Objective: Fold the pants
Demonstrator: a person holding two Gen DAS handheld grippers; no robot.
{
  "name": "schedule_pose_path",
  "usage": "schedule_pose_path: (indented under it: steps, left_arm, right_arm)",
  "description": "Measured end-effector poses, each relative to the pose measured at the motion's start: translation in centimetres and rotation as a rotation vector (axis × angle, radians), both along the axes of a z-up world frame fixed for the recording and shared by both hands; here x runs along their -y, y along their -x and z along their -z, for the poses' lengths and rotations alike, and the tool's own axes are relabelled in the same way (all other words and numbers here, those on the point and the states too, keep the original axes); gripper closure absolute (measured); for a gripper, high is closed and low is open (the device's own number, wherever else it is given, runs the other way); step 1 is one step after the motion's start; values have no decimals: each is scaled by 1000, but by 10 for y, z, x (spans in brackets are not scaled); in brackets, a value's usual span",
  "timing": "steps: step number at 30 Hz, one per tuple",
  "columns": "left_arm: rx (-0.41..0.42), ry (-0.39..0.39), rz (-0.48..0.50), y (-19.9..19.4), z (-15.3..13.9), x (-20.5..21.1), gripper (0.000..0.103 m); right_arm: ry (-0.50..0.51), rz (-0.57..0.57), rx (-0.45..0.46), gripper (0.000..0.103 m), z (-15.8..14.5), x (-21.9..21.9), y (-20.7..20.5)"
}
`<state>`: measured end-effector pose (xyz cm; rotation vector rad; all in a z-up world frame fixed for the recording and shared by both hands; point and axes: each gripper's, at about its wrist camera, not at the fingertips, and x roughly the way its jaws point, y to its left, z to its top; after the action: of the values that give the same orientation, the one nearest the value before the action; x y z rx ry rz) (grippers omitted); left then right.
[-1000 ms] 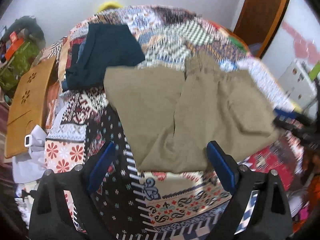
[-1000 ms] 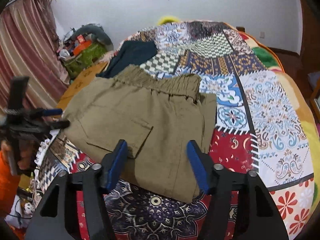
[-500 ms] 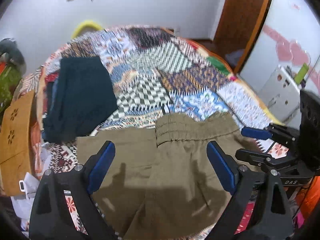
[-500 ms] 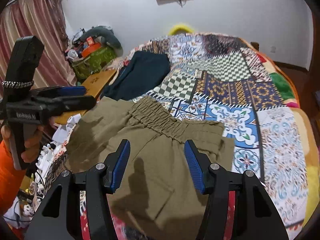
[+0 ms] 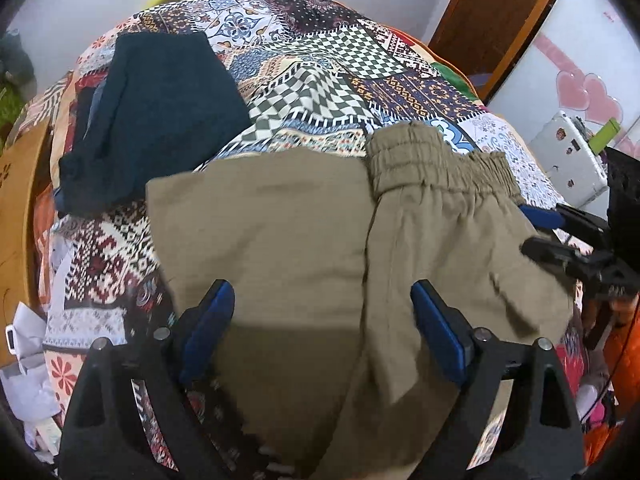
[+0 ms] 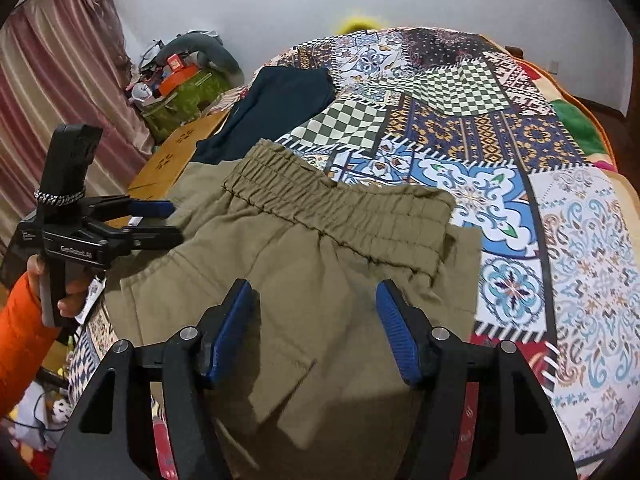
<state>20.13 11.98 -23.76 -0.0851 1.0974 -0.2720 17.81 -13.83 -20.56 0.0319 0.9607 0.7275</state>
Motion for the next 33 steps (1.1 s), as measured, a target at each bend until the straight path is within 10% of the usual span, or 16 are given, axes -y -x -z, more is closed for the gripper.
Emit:
schedule_pose_path:
  steps: [22, 33]
  left_arm:
    - [26, 55, -150, 73, 6, -53, 12]
    - [59, -148, -257, 95, -4, -60, 13]
  right_arm:
    - [23, 174, -79, 42, 16, 65, 38]
    - [56, 197, -60, 41, 7, 75, 52]
